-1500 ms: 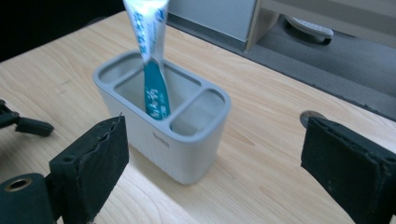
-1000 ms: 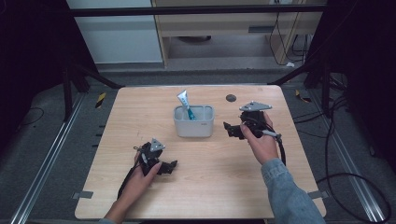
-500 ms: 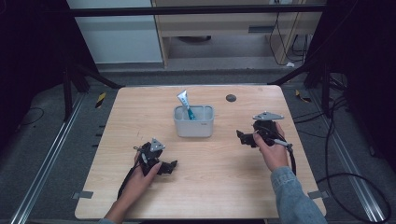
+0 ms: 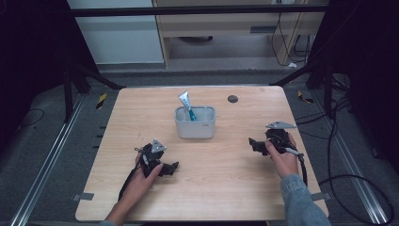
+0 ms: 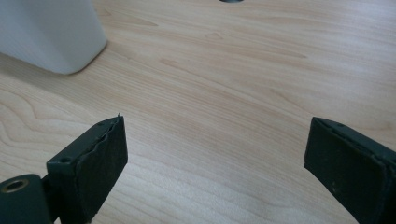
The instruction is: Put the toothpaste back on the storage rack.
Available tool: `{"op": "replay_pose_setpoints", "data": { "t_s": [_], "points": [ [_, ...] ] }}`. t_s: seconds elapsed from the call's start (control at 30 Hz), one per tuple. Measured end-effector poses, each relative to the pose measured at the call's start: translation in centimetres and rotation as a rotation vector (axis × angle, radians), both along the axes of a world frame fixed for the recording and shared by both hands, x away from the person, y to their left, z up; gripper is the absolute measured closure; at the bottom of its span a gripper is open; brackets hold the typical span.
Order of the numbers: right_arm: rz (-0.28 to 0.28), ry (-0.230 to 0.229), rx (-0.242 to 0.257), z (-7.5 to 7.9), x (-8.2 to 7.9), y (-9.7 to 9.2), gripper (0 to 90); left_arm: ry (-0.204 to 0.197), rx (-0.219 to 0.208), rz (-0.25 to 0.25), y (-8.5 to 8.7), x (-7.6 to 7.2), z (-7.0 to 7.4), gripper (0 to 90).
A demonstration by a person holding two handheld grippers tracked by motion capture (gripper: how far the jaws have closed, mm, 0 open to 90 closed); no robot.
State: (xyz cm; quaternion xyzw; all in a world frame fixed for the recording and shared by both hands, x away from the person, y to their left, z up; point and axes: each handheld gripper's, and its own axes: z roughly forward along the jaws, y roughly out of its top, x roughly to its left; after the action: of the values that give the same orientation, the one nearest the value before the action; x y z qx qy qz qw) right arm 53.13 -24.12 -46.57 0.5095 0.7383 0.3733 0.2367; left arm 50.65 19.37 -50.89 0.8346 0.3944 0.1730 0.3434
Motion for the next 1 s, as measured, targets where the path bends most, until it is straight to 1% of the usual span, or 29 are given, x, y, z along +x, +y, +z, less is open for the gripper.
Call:
{"op": "replay_pose_setpoints", "data": {
  "t_s": [0.03, 0.07, 0.13, 0.2, 0.23, 0.27, 0.33, 0.37, 0.43, 0.53, 0.57, 0.6, 0.67, 0.93, 0.97, 1.0],
  "points": [
    [-0.007, 0.004, 0.004, -0.4, -0.2, -0.3, 6.5, 0.0, 0.0, 0.0, 0.0, 0.0, 0.0, 0.0],
    [-0.007, 0.004, 0.004, -0.4, -0.2, -0.3, 6.5, 0.0, 0.0, 0.0, 0.0, 0.0, 0.0, 0.0],
    [-0.008, 0.018, 0.01, -0.9, -0.3, -0.5, 6.7, 0.0, 0.0, 0.0, 0.0, 0.0, 0.0, 0.0],
    [-0.02, 0.023, 0.019, -1.3, -0.5, -0.6, 6.5, 0.0, 0.0, 0.0, 0.0, 0.0, 0.0, 0.0],
    [-0.024, 0.021, 0.015, -1.5, -0.5, -0.7, 6.4, 0.0, 0.0, 0.0, 0.0, 0.0, 0.0, 0.0],
    [-0.032, 0.027, 0.022, -2.0, -0.6, -0.9, 6.3, 0.0, 0.0, 0.0, 0.0, 0.0, 0.0, 0.0],
    [-0.034, 0.033, 0.022, -2.2, -0.6, -0.9, 6.2, 0.0, 0.0, 0.0, 0.0, 0.0, 0.0, 0.0],
    [-0.039, 0.027, 0.019, -2.4, -0.7, -0.9, 6.3, 0.0, 0.0, 0.0, 0.0, 0.0, 0.0, 0.0],
    [-0.051, 0.028, 0.036, -2.8, -0.7, -0.8, 6.5, 0.0, 0.0, 0.0, 0.0, 0.0, 0.0, 0.0],
    [-0.052, 0.03, 0.034, -3.2, -0.7, -0.8, 6.6, 0.0, 0.0, 0.0, 0.0, 0.0, 0.0, 0.0],
    [-0.054, 0.033, 0.034, -3.3, -0.7, -0.7, 6.6, 0.0, 0.0, 0.0, 0.0, 0.0, 0.0, 0.0],
    [-0.055, 0.041, 0.044, -3.5, -0.7, -0.6, 6.5, 0.0, 0.0, 0.0, 0.0, 0.0, 0.0, 0.0],
    [-0.053, 0.048, 0.042, -3.9, -0.6, -0.4, 6.5, 0.0, 0.0, 0.0, 0.0, 0.0, 0.0, 0.0],
    [-0.048, 0.059, 0.055, -4.4, -0.5, 0.0, 6.5, 0.0, 0.0, 0.0, 0.0, 0.0, 0.0, 0.0],
    [-0.039, 0.064, 0.031, -4.5, -0.4, 0.2, 6.3, 0.0, 0.0, 0.0, 0.0, 0.0, 0.0, 0.0],
    [-0.039, 0.064, 0.031, -4.5, -0.4, 0.2, 6.3, 0.0, 0.0, 0.0, 0.0, 0.0, 0.0, 0.0]
  ]
}}
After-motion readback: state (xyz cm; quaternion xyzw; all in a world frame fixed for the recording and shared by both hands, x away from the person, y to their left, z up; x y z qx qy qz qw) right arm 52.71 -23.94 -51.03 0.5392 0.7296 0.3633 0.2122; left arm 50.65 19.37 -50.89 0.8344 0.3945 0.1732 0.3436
